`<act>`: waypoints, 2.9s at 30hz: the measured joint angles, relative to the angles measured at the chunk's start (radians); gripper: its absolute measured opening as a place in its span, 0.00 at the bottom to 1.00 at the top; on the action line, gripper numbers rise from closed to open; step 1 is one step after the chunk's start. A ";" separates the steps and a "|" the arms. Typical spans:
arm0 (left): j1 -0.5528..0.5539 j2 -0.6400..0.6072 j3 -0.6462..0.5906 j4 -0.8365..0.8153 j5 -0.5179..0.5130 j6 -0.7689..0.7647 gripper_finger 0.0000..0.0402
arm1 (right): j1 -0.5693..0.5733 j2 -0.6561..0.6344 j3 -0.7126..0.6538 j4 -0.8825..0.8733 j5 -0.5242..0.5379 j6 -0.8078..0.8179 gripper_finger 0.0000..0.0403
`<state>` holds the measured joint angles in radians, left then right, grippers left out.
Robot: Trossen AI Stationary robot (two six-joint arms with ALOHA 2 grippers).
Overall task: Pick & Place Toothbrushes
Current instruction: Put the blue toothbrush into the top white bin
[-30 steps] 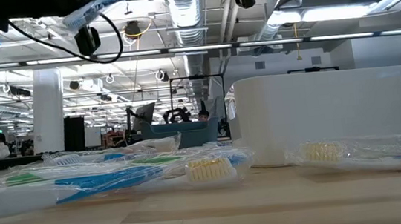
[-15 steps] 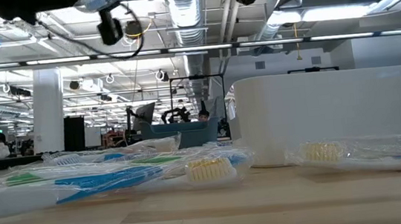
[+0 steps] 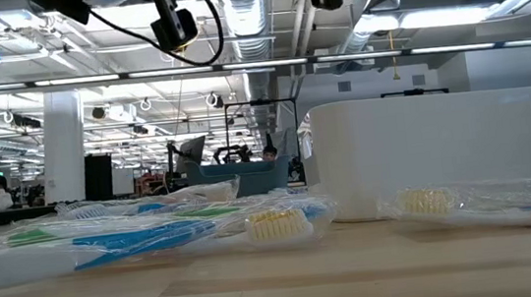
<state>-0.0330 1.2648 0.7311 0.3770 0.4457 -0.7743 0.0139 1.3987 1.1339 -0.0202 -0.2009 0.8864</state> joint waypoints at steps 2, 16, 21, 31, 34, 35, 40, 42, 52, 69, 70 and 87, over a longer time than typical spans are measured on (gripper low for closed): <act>0.000 0.013 0.000 -0.004 0.017 0.000 0.03 | -0.010 0.003 0.000 0.003 -0.087 -0.001 0.43; 0.000 0.028 0.000 -0.099 0.030 -0.010 0.03 | -0.030 0.074 -0.004 -0.029 -0.246 0.005 0.43; 0.002 0.059 0.001 -0.109 0.053 -0.013 0.03 | -0.026 0.125 0.003 0.018 -0.270 0.005 0.43; 0.001 0.137 0.000 -0.114 0.095 -0.019 0.03 | -0.004 0.273 0.089 -0.002 -0.385 0.004 0.43; 0.001 0.133 0.000 -0.119 0.105 -0.019 0.03 | 0.006 0.304 0.120 -0.026 -0.408 -0.007 0.43; 0.001 0.133 0.000 -0.115 0.106 -0.019 0.03 | 0.011 0.312 0.124 -0.031 -0.409 -0.015 0.43; -0.004 0.132 0.000 -0.113 0.110 -0.023 0.03 | 0.025 0.325 0.126 -0.070 -0.406 -0.040 0.43; -0.008 0.132 0.000 -0.115 0.105 -0.025 0.03 | 0.025 0.325 0.126 -0.094 -0.406 -0.054 0.43; -0.018 0.132 0.000 -0.114 0.147 -0.046 0.03 | 0.012 0.316 0.126 -0.117 -0.411 -0.057 0.43; -0.004 0.132 0.000 -0.116 0.100 -0.046 0.03 | 0.019 0.316 0.126 -0.118 -0.409 -0.059 0.40; -0.004 0.132 0.000 -0.116 0.100 -0.046 0.03 | 0.019 0.316 0.126 -0.117 -0.409 -0.059 0.39; -0.004 0.131 0.000 -0.113 0.101 -0.045 0.03 | 0.019 0.316 0.126 -0.134 -0.405 -0.085 0.13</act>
<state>-0.0368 1.3960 0.7313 0.2638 0.5467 -0.8190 0.0326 1.7149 1.2594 -0.1543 -0.6056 0.8013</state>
